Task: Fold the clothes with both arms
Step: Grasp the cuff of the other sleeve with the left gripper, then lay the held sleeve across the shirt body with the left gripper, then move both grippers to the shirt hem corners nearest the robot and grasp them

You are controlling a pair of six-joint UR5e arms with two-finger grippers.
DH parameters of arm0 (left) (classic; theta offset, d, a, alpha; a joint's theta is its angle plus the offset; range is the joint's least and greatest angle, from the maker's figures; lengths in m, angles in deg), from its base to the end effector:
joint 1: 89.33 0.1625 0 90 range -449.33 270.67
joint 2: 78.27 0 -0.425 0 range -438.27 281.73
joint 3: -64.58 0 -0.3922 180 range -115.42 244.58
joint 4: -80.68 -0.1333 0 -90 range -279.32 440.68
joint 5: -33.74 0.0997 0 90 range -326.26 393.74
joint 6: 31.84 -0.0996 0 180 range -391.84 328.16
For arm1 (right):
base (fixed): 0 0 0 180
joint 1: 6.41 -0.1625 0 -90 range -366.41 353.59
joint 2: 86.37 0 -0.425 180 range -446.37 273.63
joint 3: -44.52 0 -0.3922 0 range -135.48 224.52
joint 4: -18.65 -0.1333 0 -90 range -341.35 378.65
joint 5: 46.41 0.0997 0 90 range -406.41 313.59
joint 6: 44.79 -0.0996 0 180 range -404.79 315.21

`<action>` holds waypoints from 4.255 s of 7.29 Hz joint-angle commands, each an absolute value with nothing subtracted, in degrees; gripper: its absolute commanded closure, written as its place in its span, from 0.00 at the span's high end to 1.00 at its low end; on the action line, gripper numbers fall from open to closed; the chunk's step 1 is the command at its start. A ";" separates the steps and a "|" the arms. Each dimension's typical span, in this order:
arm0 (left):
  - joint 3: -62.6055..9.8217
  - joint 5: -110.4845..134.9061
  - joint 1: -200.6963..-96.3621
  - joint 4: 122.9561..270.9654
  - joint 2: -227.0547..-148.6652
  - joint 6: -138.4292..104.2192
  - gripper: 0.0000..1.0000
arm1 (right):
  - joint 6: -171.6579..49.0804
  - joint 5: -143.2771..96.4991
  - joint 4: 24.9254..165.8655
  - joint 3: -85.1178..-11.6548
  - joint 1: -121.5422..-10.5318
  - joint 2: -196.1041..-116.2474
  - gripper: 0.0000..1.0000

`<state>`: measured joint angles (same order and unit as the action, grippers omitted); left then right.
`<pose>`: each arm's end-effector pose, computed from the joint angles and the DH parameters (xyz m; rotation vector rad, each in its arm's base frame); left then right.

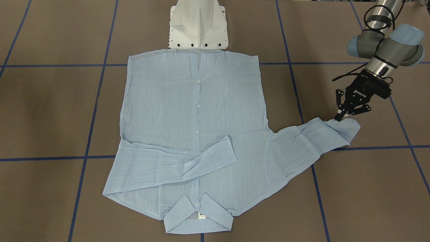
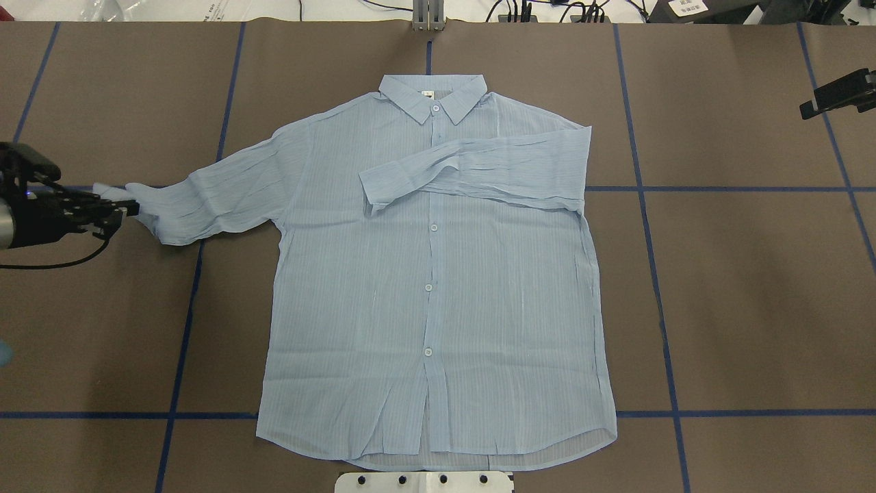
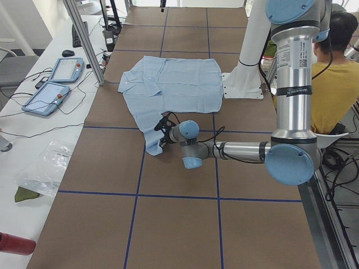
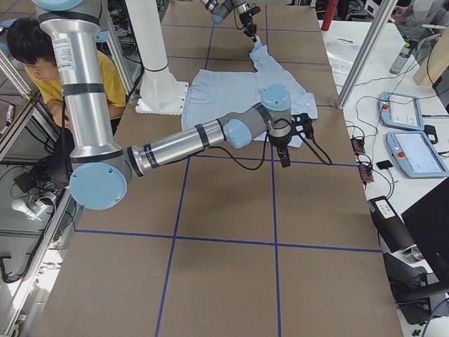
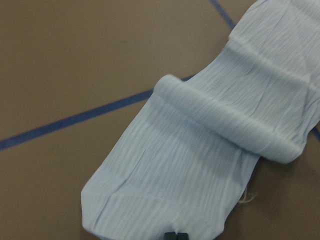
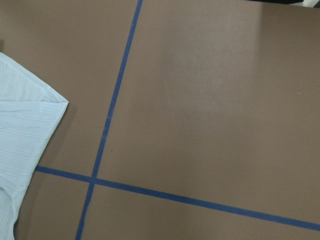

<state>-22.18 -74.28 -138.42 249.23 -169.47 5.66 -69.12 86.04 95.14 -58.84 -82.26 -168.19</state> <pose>0.2606 -0.4572 0.5265 0.8584 1.0442 0.2600 -0.0702 -0.5486 0.4421 0.3136 -0.8674 -0.0616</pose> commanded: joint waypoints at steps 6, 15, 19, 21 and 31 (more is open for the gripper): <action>-21.73 -74.19 -129.42 222.04 -206.20 23.69 0.00 | -69.40 86.04 95.11 -58.75 -82.26 -168.11 1.00; 0.03 -59.61 -114.23 221.22 -224.14 27.74 0.99 | -69.40 85.95 95.11 -58.58 -82.26 -167.67 1.00; -4.04 -59.68 -114.29 213.90 -223.12 26.90 1.00 | -72.27 85.95 95.11 -59.01 -82.17 -167.49 1.00; -19.10 -59.68 -114.65 205.08 -213.59 23.11 1.00 | -81.04 83.42 95.03 -64.60 -78.33 -168.89 1.00; -50.56 -55.04 -102.73 201.90 -173.37 41.68 1.00 | -134.78 29.88 91.60 -85.12 -16.35 -182.61 1.00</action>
<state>-50.32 -56.97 -106.88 203.17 -175.01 35.61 -132.99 31.85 91.53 -84.94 -19.00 -182.11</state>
